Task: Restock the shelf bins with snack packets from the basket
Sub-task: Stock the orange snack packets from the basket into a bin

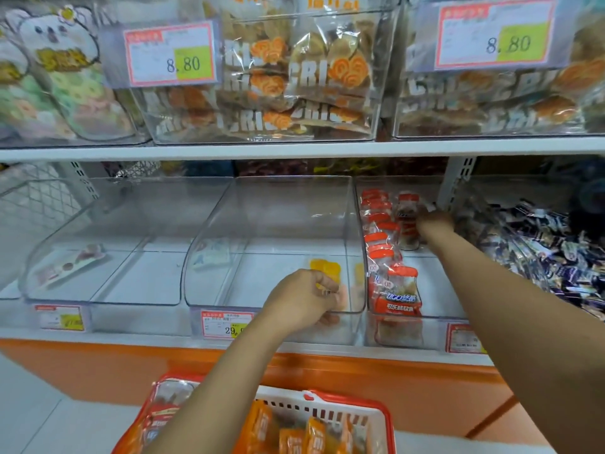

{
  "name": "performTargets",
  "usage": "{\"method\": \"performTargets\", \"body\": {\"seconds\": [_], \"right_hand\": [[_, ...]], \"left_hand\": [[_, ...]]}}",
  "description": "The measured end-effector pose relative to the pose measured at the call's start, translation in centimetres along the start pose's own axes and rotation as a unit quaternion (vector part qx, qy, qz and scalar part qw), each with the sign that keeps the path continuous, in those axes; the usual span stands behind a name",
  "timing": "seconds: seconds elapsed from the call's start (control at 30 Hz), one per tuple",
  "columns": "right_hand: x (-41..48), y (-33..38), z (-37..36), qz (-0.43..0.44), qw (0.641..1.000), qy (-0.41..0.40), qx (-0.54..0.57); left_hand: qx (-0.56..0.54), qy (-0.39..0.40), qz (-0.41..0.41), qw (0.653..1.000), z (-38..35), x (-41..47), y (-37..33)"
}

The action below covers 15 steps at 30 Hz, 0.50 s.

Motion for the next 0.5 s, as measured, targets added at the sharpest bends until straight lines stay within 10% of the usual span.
{"method": "performTargets", "body": {"seconds": [0.2,0.5], "right_hand": [[-3.8,-0.7,-2.4,-0.092,0.951,0.134,0.265],[-8.9,-0.4,-6.4,-0.110,0.899,0.255,0.340]], "left_hand": [[0.002,-0.014,-0.006,1.000,0.2,-0.2,0.0],[-0.062,-0.050,-0.036,0.996,0.7,-1.1,-0.6]]}}
Point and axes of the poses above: each hand's wrist, its own x-axis towards the middle knuckle, its own z-axis out of the back of the hand, y = z × x, the point moved 10 cm from there along x, towards the middle knuckle, and after that the axes turned 9 degrees about y, right-handed, at the moved point
